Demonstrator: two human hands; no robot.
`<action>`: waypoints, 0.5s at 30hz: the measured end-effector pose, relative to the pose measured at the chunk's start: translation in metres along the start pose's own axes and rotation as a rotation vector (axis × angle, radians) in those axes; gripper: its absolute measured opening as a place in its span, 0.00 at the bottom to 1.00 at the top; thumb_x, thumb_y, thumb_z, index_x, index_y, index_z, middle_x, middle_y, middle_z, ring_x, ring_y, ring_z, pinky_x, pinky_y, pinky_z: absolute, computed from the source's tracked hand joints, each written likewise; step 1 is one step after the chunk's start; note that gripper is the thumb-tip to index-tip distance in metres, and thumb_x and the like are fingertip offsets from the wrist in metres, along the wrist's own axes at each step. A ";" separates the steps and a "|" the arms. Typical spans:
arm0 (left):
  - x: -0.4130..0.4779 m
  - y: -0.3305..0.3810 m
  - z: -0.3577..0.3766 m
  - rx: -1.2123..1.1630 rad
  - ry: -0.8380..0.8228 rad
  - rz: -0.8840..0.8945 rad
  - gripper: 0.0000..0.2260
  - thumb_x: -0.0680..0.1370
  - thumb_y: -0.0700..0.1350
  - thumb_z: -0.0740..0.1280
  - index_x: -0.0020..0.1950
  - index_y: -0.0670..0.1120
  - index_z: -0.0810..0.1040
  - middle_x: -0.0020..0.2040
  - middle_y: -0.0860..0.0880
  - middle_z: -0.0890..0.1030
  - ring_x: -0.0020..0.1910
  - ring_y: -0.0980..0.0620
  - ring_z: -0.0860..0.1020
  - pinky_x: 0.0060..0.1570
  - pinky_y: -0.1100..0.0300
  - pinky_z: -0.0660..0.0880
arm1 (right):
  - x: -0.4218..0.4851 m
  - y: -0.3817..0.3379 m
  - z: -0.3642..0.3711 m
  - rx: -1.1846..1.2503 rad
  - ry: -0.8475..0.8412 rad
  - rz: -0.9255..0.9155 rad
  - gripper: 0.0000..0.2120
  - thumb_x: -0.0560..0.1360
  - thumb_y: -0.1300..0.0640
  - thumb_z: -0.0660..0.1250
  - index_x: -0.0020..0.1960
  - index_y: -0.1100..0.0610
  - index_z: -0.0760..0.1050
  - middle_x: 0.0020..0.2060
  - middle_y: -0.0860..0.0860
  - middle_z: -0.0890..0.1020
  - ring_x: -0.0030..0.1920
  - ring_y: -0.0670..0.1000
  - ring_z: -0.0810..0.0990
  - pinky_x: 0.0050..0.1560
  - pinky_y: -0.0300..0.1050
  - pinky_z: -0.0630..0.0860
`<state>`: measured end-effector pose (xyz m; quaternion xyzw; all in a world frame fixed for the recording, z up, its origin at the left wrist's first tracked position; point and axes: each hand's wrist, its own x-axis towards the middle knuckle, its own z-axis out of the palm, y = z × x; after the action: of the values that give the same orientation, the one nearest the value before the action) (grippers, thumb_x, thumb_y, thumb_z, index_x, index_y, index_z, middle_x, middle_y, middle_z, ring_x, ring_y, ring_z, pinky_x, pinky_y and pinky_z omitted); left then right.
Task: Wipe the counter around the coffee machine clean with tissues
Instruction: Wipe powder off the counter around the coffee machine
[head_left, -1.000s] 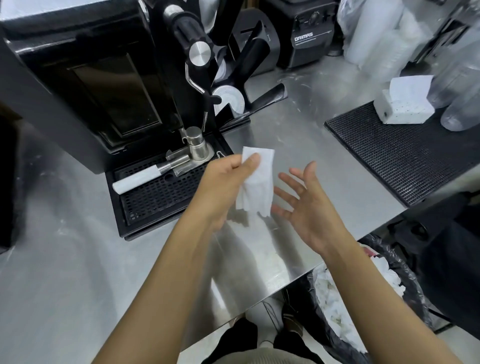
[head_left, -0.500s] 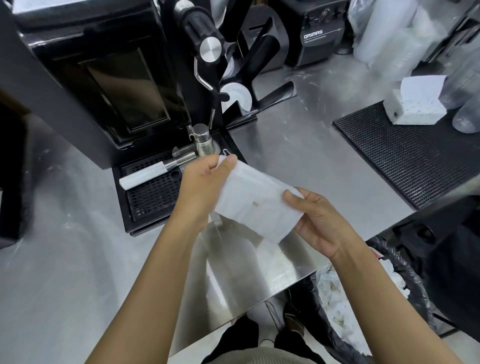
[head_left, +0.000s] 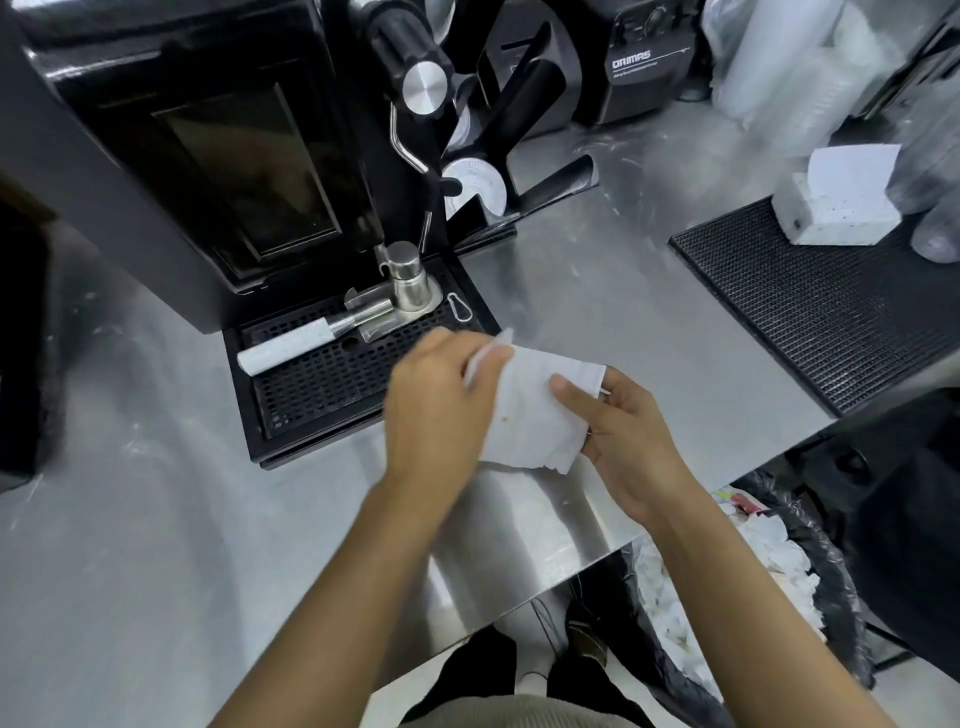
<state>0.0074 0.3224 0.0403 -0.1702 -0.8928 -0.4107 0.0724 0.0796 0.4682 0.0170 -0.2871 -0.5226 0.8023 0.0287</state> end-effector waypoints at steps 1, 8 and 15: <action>-0.009 0.009 0.005 -0.027 -0.026 0.038 0.07 0.77 0.48 0.68 0.47 0.46 0.83 0.40 0.50 0.78 0.37 0.52 0.75 0.39 0.58 0.72 | -0.001 0.001 0.004 0.022 -0.016 0.013 0.14 0.77 0.62 0.68 0.60 0.66 0.74 0.50 0.61 0.83 0.46 0.57 0.84 0.41 0.53 0.81; -0.029 0.025 0.017 -0.572 -0.421 -0.383 0.14 0.78 0.58 0.63 0.52 0.52 0.83 0.44 0.49 0.84 0.37 0.53 0.80 0.39 0.59 0.77 | -0.006 -0.002 0.004 0.321 -0.106 0.174 0.27 0.81 0.41 0.54 0.63 0.63 0.75 0.48 0.59 0.83 0.45 0.56 0.83 0.41 0.50 0.82; -0.009 -0.005 0.000 -0.644 -0.374 -0.601 0.15 0.71 0.47 0.75 0.57 0.51 0.80 0.51 0.47 0.81 0.46 0.52 0.80 0.49 0.55 0.76 | -0.010 -0.001 -0.004 0.222 -0.293 0.131 0.26 0.72 0.55 0.71 0.67 0.62 0.72 0.59 0.61 0.81 0.58 0.59 0.81 0.54 0.55 0.81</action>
<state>0.0141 0.3174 0.0344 0.0105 -0.7274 -0.6316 -0.2680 0.0902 0.4680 0.0208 -0.1957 -0.4095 0.8885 -0.0684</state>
